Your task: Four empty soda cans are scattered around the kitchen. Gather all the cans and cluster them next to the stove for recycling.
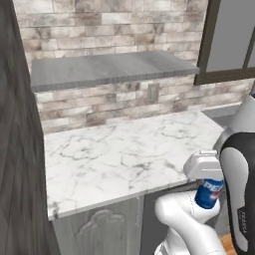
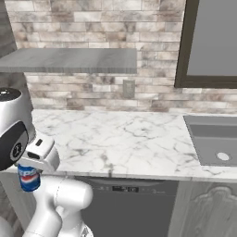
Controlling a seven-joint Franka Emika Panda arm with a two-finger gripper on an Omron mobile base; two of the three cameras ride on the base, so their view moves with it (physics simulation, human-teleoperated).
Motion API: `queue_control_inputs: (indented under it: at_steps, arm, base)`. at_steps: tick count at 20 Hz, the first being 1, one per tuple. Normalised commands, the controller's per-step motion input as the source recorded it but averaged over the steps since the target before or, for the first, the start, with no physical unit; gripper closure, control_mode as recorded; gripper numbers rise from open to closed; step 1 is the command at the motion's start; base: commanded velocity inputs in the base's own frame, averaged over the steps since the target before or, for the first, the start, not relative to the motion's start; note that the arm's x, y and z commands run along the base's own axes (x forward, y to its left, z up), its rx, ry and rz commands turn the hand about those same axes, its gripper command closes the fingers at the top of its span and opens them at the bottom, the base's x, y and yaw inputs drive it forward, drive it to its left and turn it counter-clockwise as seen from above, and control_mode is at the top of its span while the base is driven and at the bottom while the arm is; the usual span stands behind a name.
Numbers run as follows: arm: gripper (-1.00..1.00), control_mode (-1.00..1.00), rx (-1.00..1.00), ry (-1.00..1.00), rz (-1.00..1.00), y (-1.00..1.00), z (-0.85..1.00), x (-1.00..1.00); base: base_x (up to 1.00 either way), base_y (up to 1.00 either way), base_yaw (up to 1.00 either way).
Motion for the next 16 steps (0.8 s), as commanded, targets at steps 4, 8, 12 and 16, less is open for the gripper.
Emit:
queue_control_inputs:
  at_steps: [4, 8, 12, 16]
  arm:
    - [1.00, 1.00, 0.00, 0.00, 0.00, 0.00, 0.00, 0.00]
    - [1.00, 1.00, 0.00, 0.00, 0.00, 0.00, 0.00, 0.00]
    - [1.00, 1.00, 0.00, 0.00, 0.00, 0.00, 0.00, 0.00]
    - [1.00, 1.00, 0.00, 0.00, 0.00, 0.00, 0.00, 0.00]
  base:
    - [-0.51, -0.36, -0.09]
    - [-0.31, -0.53, -0.16]
    - [-0.21, -0.54, -0.25]
    - [-0.27, -0.53, -0.32]
